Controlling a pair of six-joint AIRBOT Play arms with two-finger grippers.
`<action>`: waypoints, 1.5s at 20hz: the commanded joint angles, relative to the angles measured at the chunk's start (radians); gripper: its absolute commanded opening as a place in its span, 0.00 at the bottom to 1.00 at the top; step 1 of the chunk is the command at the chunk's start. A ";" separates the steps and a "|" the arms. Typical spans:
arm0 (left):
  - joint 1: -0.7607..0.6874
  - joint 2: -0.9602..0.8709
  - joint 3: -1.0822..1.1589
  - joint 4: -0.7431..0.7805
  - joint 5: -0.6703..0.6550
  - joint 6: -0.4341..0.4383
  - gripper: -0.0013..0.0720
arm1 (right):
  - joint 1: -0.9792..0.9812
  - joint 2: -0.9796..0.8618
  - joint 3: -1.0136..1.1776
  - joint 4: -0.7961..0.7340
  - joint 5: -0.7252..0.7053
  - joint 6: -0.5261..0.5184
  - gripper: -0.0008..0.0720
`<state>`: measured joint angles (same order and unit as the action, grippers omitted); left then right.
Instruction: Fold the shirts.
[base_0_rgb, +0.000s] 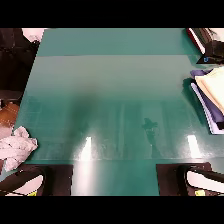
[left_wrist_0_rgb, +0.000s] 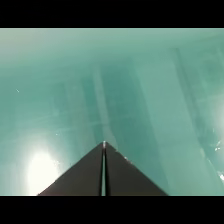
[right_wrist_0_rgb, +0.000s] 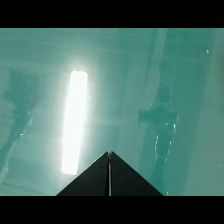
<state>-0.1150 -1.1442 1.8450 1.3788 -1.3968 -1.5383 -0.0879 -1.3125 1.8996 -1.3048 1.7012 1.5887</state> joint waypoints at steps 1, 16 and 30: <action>0.000 0.000 0.000 0.000 0.002 0.000 0.05 | 0.005 0.001 0.000 0.001 0.000 0.000 0.03; 0.000 0.001 0.000 0.001 0.031 0.002 0.13 | 0.005 0.001 0.000 0.003 0.001 0.000 0.03; 0.001 0.367 -0.962 0.518 -0.272 -0.147 0.96 | 0.005 0.001 0.000 0.003 0.001 -0.039 0.03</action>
<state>-0.1150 -0.8516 1.1210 1.8271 -1.6920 -1.6318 -0.0837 -1.3125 1.8996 -1.3018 1.7020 1.5673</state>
